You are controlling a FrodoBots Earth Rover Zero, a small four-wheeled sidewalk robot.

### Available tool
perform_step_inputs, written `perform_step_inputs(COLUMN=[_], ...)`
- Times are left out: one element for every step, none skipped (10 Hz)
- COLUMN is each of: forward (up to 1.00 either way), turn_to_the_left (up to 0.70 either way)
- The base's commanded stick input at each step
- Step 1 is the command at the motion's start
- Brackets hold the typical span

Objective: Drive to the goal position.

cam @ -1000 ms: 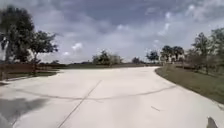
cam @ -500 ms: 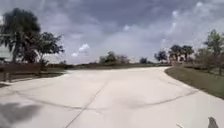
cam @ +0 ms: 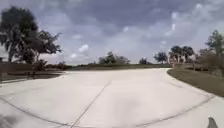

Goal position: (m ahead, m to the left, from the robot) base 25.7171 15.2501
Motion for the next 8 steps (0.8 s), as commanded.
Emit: perform_step_inputs(forward=[0.7, 0.7, 0.7, 0.7, 0.7, 0.7, 0.7, 0.7], turn_to_the_left=[0.03, 0.35, 0.35, 0.12, 0.0, 0.0, 0.13, 0.31])
